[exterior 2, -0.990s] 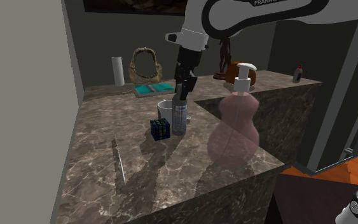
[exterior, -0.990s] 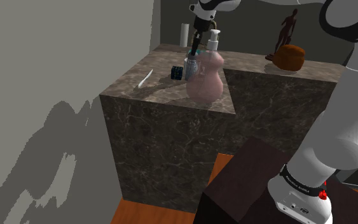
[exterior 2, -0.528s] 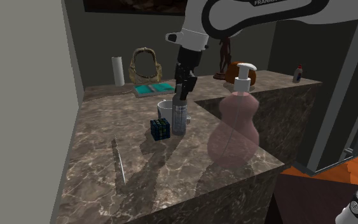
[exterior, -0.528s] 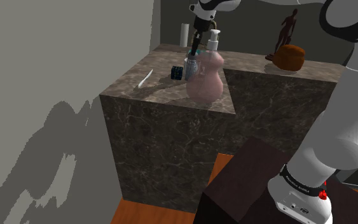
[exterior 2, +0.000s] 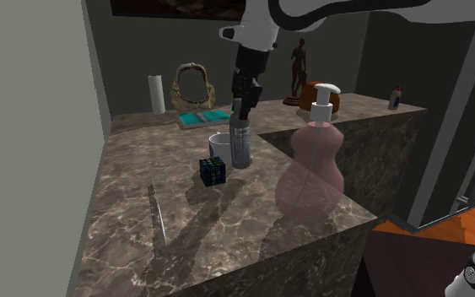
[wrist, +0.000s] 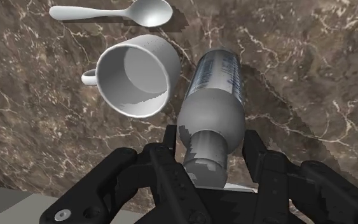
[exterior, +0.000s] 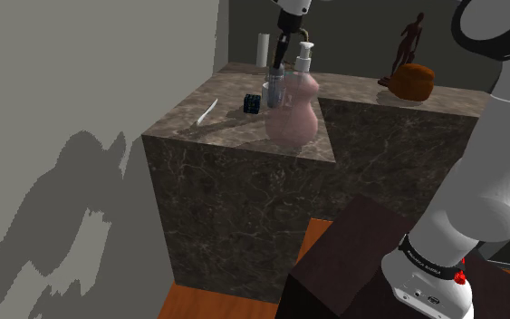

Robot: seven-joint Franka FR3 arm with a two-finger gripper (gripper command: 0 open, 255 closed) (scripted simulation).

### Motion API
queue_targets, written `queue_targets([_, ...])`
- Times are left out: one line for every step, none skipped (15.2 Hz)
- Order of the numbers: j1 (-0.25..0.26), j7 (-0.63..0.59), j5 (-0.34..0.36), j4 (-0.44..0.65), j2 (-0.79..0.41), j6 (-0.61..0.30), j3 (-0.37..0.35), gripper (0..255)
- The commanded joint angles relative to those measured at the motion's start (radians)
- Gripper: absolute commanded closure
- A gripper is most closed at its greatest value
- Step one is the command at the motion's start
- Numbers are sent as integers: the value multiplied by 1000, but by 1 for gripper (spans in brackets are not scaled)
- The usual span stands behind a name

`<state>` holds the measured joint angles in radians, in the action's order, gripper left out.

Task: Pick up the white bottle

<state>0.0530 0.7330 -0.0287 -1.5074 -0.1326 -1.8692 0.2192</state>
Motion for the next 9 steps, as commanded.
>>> queue_targets([-1, 0, -1, 33, -5, 28, 0, 255])
queue_targets([-2, 1, -2, 52, -9, 43, 1, 255])
queue_targets([-2, 1, -3, 70, -12, 58, 1, 255])
queue_targets([-3, 2, -4, 90, -17, 73, 1, 255])
queue_targets([-4, 2, -5, 109, -21, 88, 1, 255])
queue_targets([-5, 3, -7, 130, -26, 104, 2, 255])
queue_targets([-6, 3, -8, 151, -32, 119, 2, 255])
queue_targets([-6, 3, -8, 153, -32, 122, 2, 255])
queue_targets([-6, 4, -8, 154, -32, 122, 2, 255])
